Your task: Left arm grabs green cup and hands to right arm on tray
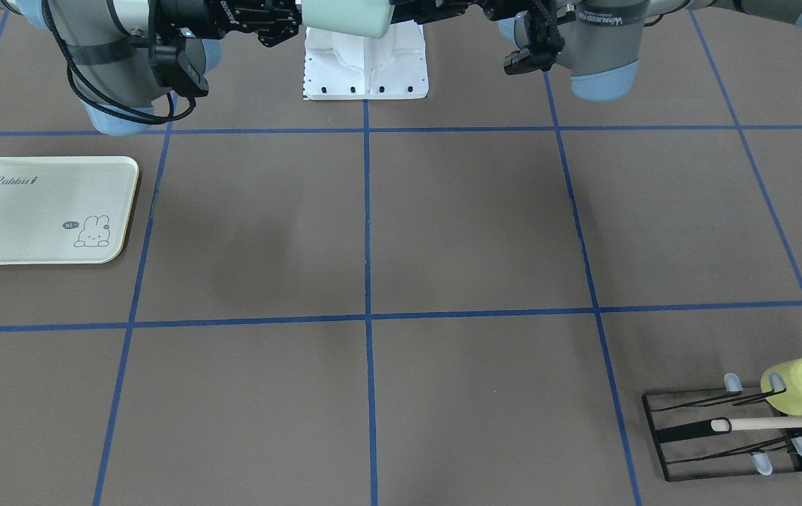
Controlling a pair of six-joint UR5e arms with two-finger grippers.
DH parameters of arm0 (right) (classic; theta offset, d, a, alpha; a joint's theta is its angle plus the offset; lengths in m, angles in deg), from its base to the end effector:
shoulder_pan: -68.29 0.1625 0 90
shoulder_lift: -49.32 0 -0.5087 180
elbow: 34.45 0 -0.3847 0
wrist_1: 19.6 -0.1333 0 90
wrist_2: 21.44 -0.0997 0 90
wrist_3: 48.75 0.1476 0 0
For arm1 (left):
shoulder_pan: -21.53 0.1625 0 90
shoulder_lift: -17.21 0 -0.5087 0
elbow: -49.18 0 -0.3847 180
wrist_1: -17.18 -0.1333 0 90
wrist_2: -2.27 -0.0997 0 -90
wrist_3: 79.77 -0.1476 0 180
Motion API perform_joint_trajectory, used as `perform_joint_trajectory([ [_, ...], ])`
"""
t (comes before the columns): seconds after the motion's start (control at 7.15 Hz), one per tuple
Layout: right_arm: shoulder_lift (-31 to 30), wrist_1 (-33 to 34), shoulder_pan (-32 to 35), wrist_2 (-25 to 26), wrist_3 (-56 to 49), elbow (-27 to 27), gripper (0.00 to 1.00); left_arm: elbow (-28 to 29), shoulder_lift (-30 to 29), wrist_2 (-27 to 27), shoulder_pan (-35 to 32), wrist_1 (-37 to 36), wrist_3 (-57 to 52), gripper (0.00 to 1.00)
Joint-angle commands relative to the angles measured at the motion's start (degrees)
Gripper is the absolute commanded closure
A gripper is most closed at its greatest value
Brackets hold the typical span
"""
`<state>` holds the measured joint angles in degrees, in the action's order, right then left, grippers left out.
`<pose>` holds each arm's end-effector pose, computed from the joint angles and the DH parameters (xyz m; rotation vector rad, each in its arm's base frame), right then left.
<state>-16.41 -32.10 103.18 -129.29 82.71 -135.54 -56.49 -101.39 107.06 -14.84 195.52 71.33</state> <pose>-0.3952 -0.3829 0.2325 -0.2786 -2.3545 0.2714 0.3914 -0.4070 0.1706 -0.6341 2.2674 -0.5742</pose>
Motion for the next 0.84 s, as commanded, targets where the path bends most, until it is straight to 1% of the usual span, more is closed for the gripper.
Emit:
perform_joint_trajectory([
  [0.0,-1.5,-0.1,0.2,0.0,0.0,-0.8,1.0,-1.3,1.5,0.1,-0.7,0.0,-0.2,0.0],
  [0.14,-3.2,0.0,0.3,-0.1,-0.4,-2.1,1.0,-2.0,4.2,0.2,-1.3,-0.3,-5.2,0.0],
  [0.28,-5.1,0.1,0.9,-0.2,-1.1,-2.1,1.0,-4.3,9.8,0.9,-2.4,-0.6,-14.9,0.0],
  [0.42,-7.7,0.5,1.0,-0.9,-4.4,-1.8,1.0,-4.9,12.7,6.2,-4.0,-2.3,-23.6,0.0],
  [0.56,-10.6,1.1,1.1,-2.0,-10.6,-1.5,1.0,-4.9,13.2,12.2,-8.8,-9.0,-29.4,0.0],
  [0.7,-13.4,1.3,1.3,-2.2,-14.9,-1.4,1.0,-4.5,13.3,22.3,-14.5,-17.1,-41.9,0.0],
])
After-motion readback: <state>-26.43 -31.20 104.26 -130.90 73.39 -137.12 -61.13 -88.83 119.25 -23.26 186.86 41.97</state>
